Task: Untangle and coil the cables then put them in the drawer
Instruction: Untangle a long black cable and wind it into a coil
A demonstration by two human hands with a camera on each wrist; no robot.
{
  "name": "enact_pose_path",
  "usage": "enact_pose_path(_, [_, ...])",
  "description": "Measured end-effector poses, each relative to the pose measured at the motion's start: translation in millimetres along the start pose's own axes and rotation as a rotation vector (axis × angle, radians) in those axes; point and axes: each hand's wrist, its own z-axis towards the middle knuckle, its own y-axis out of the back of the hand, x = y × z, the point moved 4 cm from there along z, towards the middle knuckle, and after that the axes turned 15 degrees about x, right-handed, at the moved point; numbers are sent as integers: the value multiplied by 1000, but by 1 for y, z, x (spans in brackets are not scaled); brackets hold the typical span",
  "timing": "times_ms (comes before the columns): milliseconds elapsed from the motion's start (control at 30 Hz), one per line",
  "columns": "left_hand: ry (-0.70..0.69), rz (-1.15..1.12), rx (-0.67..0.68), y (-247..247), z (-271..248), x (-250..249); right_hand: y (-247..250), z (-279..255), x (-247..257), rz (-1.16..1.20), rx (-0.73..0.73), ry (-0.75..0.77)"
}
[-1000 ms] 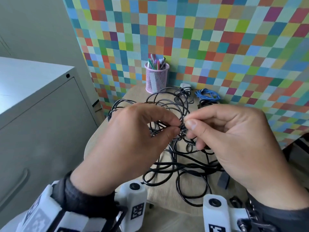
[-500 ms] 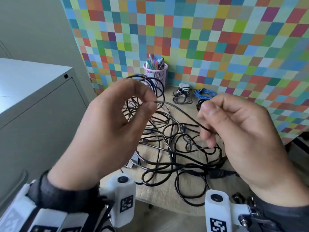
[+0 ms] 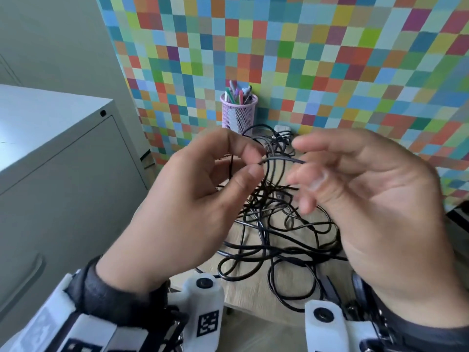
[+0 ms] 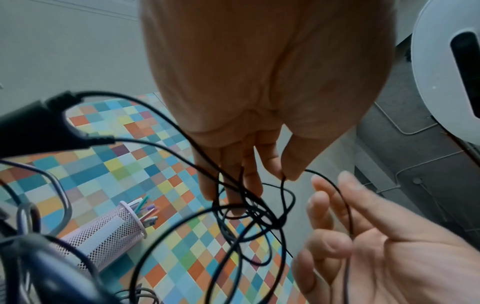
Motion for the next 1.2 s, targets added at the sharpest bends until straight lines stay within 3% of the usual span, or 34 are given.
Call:
enact_pose_path(100, [28,-37,-9,-1,0,1,10,-1,0,-137,-74,28])
enact_pose_path(233, [8,-48,-35,1,1,2,25,-3,-9,-288,-154,-105])
enact_pose_path(367, [16,-61,-94,3,0,4,32,-4,-22,-348,-70,-259])
enact_pose_path(600, [-58,-76,-215,8,-2,-2,30,-3,-32,-392,25,-370])
enact_pose_path(933, [-151,-79,-256,13,-3,-1,18,-3,-28,91,138,-316])
enact_pose_path(1033, [-76,58,-167,13,-2,1,20,-2,-29,129,67,-280])
enact_pose_path(1200, [108,478,8,3,-2,1,19,-1,-30,269,-35,-261])
